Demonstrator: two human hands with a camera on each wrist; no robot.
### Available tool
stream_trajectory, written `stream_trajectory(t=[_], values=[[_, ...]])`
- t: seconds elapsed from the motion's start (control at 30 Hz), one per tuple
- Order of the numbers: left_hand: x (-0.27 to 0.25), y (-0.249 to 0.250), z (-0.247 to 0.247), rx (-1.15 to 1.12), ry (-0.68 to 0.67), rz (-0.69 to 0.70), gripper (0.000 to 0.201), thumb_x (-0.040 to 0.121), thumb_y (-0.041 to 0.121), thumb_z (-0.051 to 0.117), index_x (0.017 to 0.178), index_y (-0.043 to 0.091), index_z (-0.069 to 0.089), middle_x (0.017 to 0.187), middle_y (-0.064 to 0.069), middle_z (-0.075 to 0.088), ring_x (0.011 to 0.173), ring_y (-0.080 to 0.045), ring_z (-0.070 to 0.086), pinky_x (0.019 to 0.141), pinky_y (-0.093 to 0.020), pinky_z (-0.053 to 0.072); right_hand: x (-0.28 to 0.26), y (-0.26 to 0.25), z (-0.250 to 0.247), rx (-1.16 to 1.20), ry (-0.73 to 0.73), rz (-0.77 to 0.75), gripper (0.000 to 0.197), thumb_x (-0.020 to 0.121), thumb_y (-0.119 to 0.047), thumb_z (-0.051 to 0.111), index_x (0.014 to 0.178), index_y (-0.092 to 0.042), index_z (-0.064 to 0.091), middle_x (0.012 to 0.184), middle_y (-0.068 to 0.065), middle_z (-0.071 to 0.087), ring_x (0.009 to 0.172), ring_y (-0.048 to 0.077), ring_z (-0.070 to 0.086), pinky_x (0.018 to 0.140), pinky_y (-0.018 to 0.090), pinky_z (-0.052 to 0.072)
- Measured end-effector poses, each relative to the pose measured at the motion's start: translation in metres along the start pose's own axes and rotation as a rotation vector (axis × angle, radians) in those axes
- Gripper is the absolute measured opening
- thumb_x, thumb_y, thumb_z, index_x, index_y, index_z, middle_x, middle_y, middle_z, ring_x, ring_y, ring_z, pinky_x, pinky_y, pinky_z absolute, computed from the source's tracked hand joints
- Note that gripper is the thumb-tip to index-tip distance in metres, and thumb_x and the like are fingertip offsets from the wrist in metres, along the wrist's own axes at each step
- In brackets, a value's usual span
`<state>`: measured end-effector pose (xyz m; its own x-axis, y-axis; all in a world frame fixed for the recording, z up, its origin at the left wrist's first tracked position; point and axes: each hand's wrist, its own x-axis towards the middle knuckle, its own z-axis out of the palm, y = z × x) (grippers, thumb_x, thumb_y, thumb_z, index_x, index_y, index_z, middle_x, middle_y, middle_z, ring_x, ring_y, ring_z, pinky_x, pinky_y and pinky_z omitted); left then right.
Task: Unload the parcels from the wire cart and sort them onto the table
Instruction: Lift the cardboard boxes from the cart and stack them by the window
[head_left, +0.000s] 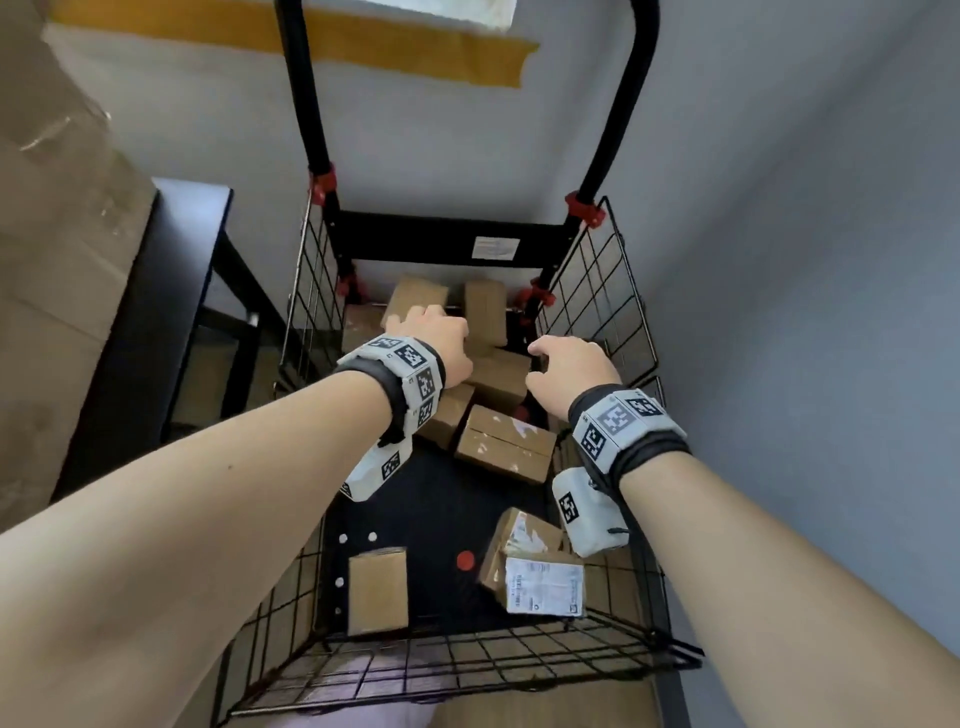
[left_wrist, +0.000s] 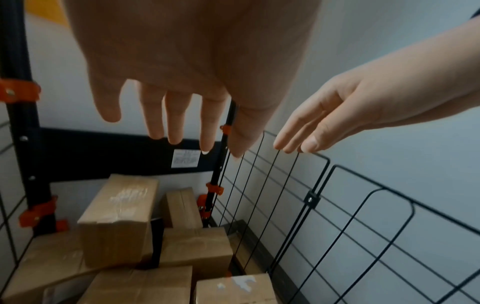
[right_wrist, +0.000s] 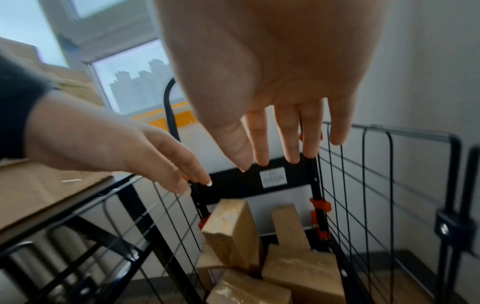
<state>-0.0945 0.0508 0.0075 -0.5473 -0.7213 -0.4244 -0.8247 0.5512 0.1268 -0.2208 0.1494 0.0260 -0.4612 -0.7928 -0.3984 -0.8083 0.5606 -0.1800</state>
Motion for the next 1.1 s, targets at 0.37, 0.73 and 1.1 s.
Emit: stream_trajectory(t=[0.37, 0.73, 1.1], values=[[0.085, -0.004, 0.067, -0.101, -0.248, -0.08, 0.044, 0.091, 0.031, 0.05, 0.134, 0.024, 0.046, 0.136, -0.008, 0.043, 0.126, -0.03, 0.041, 0.101, -0.043, 0.036, 0.071, 0.046, 0.077, 0.1, -0.217, 0.179, 0.04, 0.088, -0.026, 0.05, 0.128, -0.03, 0.054, 0.125, 0.003, 0.06, 0.117, 0.026, 0.052, 0.098, 0.036, 0.046], [0.151, 0.013, 0.141, -0.259, -0.404, -0.163, 0.038, 0.091, 0.025, 0.049, 0.129, 0.02, 0.049, 0.128, -0.008, 0.046, 0.116, -0.028, 0.048, 0.095, -0.04, 0.043, 0.144, 0.095, 0.137, 0.181, -0.389, 0.325, 0.033, 0.092, -0.025, 0.051, 0.124, -0.021, 0.059, 0.124, 0.004, 0.062, 0.109, 0.027, 0.059, 0.093, 0.033, 0.049], [0.207, 0.034, 0.204, -0.453, -0.538, -0.29, 0.044, 0.092, 0.024, 0.049, 0.135, 0.018, 0.045, 0.126, -0.009, 0.055, 0.109, -0.027, 0.057, 0.085, -0.031, 0.046, 0.189, 0.135, 0.208, 0.183, -0.547, 0.509, 0.042, 0.089, -0.018, 0.052, 0.131, -0.021, 0.05, 0.122, 0.01, 0.059, 0.11, 0.03, 0.056, 0.086, 0.032, 0.047]])
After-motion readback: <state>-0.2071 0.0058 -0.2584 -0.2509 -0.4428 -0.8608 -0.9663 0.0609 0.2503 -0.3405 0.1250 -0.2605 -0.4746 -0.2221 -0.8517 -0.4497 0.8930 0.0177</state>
